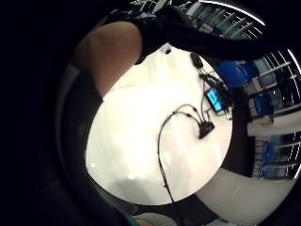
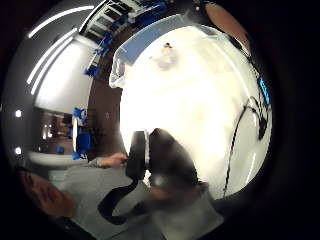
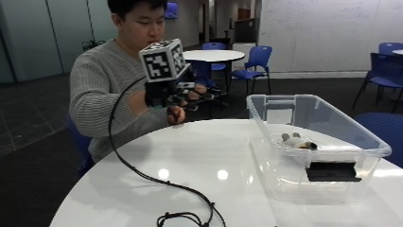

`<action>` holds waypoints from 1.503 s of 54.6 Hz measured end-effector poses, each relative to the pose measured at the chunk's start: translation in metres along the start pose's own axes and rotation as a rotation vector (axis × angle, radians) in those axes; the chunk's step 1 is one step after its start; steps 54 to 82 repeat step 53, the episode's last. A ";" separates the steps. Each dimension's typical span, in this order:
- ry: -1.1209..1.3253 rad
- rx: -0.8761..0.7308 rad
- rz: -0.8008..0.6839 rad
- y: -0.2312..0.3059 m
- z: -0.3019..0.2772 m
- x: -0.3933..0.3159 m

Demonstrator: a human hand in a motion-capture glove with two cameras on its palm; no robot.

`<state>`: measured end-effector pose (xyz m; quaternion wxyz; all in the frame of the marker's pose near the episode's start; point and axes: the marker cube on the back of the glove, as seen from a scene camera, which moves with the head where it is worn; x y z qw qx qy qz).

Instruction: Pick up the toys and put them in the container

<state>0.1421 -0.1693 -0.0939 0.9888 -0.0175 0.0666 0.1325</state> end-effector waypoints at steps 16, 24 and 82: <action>-0.084 0.024 -0.032 0.125 0.033 -0.014; -0.039 0.033 -0.128 0.206 0.080 -0.063; -0.105 -0.087 -0.146 0.253 0.142 -0.102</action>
